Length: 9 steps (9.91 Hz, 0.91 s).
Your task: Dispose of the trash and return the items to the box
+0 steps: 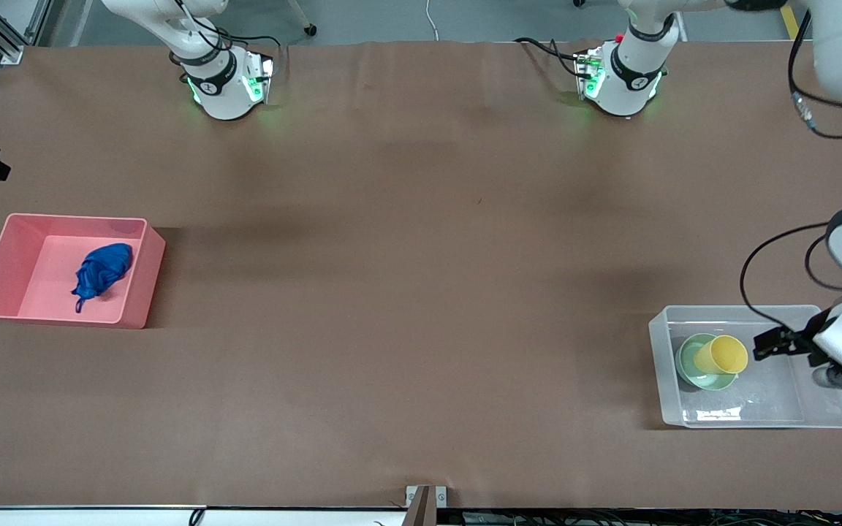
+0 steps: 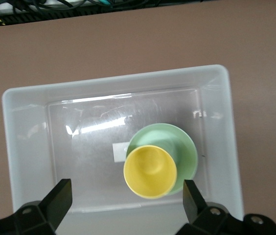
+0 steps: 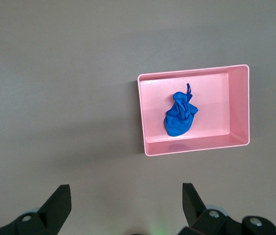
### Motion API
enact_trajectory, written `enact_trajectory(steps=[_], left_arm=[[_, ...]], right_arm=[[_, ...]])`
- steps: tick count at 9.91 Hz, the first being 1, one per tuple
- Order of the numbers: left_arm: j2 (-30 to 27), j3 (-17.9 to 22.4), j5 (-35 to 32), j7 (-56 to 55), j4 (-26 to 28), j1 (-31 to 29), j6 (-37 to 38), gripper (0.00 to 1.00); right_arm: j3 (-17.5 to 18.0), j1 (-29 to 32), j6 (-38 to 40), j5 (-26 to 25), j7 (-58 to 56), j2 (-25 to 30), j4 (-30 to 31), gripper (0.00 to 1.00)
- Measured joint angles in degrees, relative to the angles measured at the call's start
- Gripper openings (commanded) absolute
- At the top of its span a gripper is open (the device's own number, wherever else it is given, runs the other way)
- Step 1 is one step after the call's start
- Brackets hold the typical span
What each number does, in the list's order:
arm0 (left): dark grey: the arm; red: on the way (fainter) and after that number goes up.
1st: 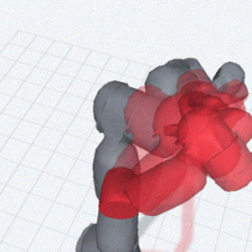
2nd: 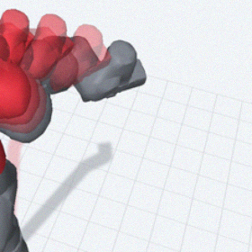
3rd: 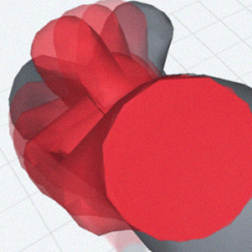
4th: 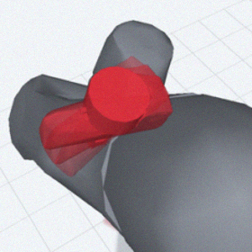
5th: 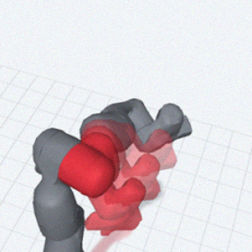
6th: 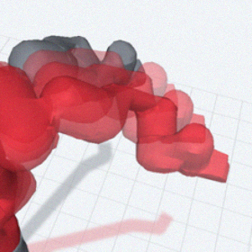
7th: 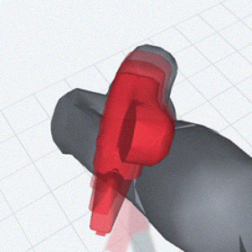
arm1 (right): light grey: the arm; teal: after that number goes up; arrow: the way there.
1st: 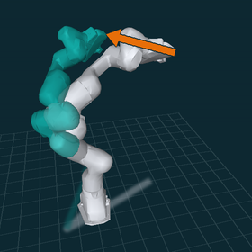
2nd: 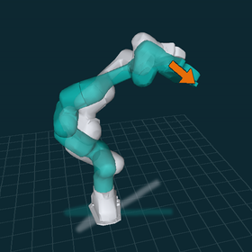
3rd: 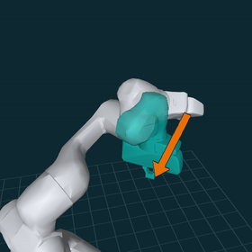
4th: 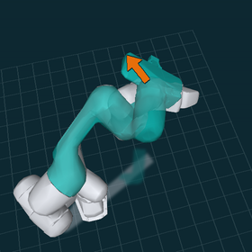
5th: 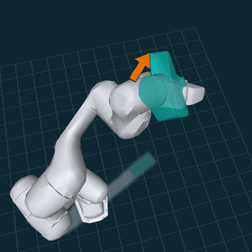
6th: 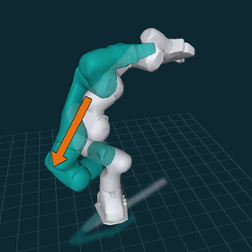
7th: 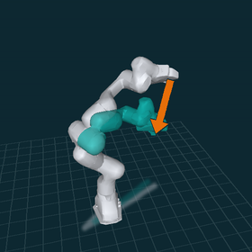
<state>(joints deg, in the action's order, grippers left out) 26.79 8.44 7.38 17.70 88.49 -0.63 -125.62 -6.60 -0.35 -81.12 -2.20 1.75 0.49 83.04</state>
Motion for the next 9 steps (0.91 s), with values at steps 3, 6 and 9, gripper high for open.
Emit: enact_trajectory(steps=[3, 6, 9], left_arm=[[-16.0, -0.1, 0.0, -2.4, 12.6, 1.3, 1.5, 1.0], [-26.8, -1.2, -2.5, -4.8, 14.2, 2.3, 14.9, 1.0], [-28.0, -2.4, -5.3, -8.9, 3.1, 2.4, 26.5, 1.0]], right_arm=[[0.0, 0.0, 0.0, 0.0, 0.0, 0.0, 0.0, 1.0], [0.0, 0.0, 0.0, 0.0, 0.0, 0.0, 0.0, 1.0], [0.0, 0.0, 0.0, 0.0, 0.0, 0.0, 0.0, 1.0]])
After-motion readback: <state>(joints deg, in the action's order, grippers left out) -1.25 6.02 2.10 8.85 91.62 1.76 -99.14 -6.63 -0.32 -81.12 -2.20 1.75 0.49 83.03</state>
